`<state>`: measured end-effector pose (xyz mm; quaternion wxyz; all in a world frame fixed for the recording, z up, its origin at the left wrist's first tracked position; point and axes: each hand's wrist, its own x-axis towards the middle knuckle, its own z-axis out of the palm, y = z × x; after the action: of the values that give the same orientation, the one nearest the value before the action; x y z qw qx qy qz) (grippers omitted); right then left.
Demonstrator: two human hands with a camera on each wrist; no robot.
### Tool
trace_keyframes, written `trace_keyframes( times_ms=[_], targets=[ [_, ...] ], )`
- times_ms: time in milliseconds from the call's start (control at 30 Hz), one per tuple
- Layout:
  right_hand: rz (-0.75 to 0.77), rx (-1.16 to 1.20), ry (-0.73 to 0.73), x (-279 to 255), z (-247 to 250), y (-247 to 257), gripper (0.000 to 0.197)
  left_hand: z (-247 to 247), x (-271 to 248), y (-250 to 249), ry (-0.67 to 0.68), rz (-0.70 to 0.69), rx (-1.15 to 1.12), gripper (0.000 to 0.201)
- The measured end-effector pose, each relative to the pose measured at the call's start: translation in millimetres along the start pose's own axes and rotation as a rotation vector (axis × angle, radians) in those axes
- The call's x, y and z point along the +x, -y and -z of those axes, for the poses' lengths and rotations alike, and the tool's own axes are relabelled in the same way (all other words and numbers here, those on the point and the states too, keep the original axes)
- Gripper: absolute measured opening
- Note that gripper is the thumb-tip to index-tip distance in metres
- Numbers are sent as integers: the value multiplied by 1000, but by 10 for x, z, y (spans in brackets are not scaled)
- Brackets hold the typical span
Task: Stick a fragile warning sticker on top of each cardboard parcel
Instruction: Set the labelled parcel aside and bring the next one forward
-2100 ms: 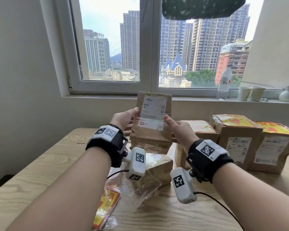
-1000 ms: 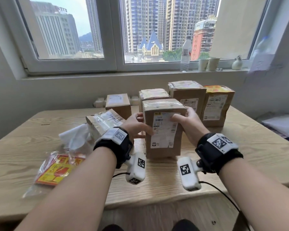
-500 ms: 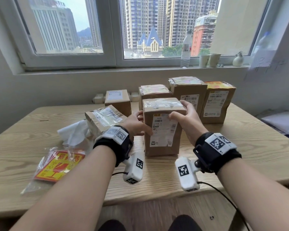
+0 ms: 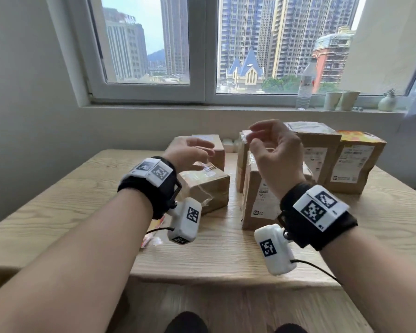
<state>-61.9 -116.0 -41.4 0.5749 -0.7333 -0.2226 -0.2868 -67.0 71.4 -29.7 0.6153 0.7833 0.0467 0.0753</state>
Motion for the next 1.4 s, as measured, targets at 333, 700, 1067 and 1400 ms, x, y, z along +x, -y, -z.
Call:
trace_keyframes(
  times_ms=[333, 700, 1067, 1400],
  targets=[
    [-261, -99, 550, -261, -933, -68, 31, 897, -170, 536, -264, 99, 18, 29],
    [-527, -296, 903, -449, -1706, -414, 9, 1312, -51, 1549, -372, 384, -66, 28],
    [-442, -540, 906, -584, -2160, -467, 30, 1453, 22, 1896, -317, 490, -250, 28],
    [-405, -591, 852, -585, -2181, -460, 26, 1447, -26, 1873, -286, 448, -184, 26]
  ],
)
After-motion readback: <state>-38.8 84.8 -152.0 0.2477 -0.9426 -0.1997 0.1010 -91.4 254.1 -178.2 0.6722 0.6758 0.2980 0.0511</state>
